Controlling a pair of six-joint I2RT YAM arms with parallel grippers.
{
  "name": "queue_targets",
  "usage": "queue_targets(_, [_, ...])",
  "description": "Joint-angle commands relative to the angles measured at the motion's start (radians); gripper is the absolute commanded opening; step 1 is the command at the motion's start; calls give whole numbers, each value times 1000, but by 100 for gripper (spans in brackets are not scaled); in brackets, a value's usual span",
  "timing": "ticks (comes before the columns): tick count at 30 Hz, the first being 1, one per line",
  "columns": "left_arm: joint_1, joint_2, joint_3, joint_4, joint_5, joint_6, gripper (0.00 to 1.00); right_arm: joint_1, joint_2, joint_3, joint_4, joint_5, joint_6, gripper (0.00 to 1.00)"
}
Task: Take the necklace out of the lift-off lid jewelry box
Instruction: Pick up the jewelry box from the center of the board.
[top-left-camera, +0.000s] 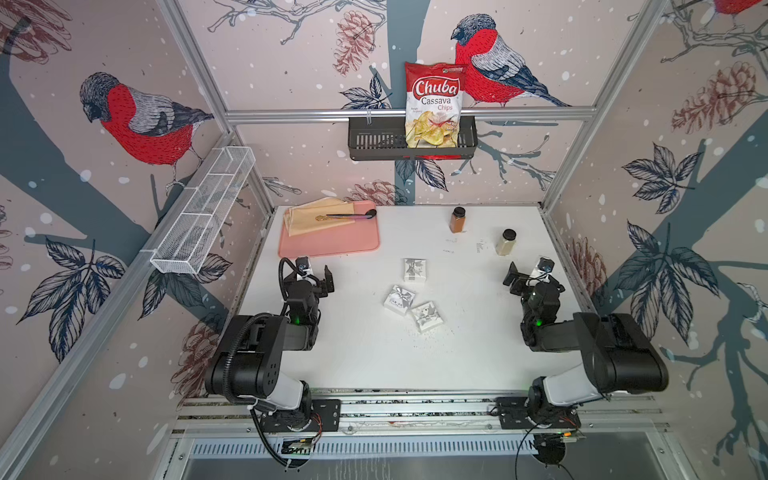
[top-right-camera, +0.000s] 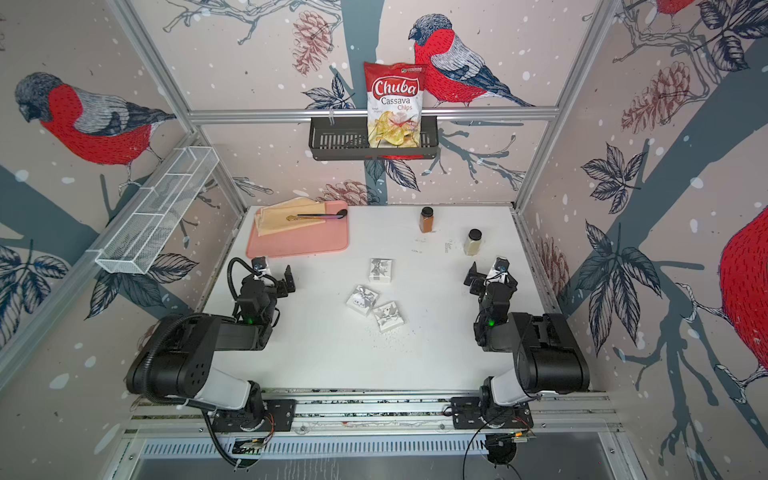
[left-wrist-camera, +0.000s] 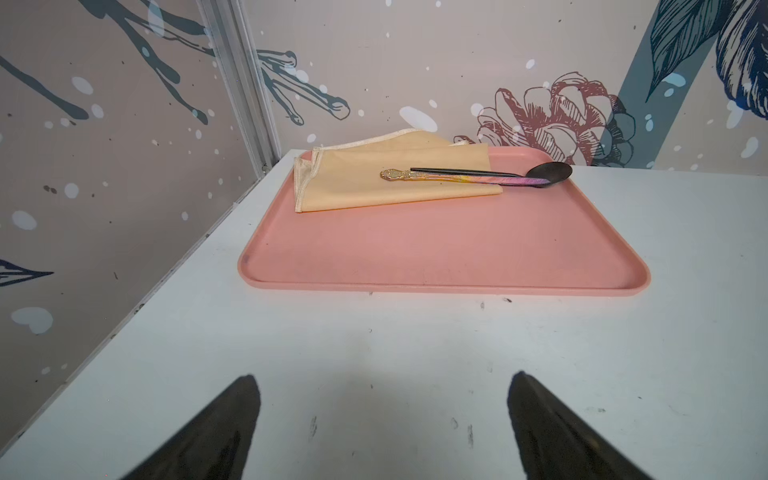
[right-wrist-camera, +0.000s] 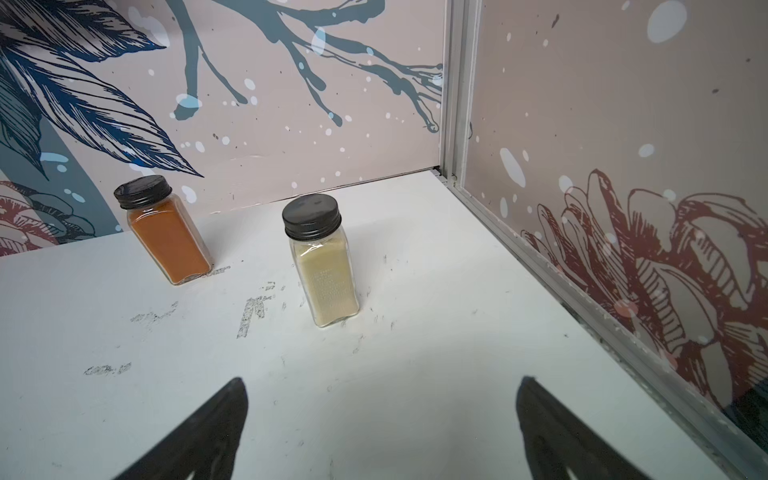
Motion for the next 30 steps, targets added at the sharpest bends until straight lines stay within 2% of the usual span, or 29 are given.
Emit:
queue_targets(1, [1,0,6,31,6,2,97,0,-3,3,9,0,-1,100])
queue_targets(26, [1,-2,5,30,6,2,97,0,-4,4,6,-3,-1,100])
queue_targets(30, [2,-31,15,-5,-62,-35,97,18,-36,28,-55,44,-7,100])
